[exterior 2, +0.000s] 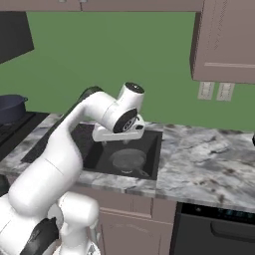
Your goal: Move the pot and pan from the stove into the sink.
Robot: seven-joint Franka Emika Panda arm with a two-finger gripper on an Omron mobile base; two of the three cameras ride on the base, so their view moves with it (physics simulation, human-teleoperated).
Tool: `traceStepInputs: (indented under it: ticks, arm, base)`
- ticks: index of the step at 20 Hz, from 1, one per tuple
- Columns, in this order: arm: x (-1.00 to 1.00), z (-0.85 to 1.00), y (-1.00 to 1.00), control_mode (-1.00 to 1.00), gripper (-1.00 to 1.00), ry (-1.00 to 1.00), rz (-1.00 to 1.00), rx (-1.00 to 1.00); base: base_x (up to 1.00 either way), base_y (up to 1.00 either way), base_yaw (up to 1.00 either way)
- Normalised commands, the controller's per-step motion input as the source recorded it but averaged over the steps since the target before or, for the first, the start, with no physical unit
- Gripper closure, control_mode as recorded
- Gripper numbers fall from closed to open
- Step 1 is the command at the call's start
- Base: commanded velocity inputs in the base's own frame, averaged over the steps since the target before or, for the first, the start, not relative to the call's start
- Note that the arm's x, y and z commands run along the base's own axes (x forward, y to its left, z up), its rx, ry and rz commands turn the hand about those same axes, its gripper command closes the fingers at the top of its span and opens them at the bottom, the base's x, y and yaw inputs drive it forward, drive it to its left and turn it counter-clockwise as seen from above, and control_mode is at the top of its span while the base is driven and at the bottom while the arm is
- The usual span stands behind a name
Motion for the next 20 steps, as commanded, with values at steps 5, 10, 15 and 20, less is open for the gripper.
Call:
traceStepInputs:
  ticks: [5, 10, 15, 20]
  arm:
    - [-0.84, 0.07, 0.31, -1.00, -1.00, -0.11, 0.07, -0.02]
    - [-0.71, 0.00, 0.19, -1.00, -1.00, -0.26, 0.09, -0.08]
    - [-0.48, -0.03, 0.03, -1.00, -1.00, -0.35, 0.08, -0.12]
    - [-0.08, -0.05, 0.00, -1.00, -1.00, -0.16, 0.04, -0.06]
  base:
    - [0.00, 0.00, 0.00]
    - [0.00, 0.00, 0.00]
    - [0.00, 0.00, 0.00]
    - [0.00, 0.00, 0.00]
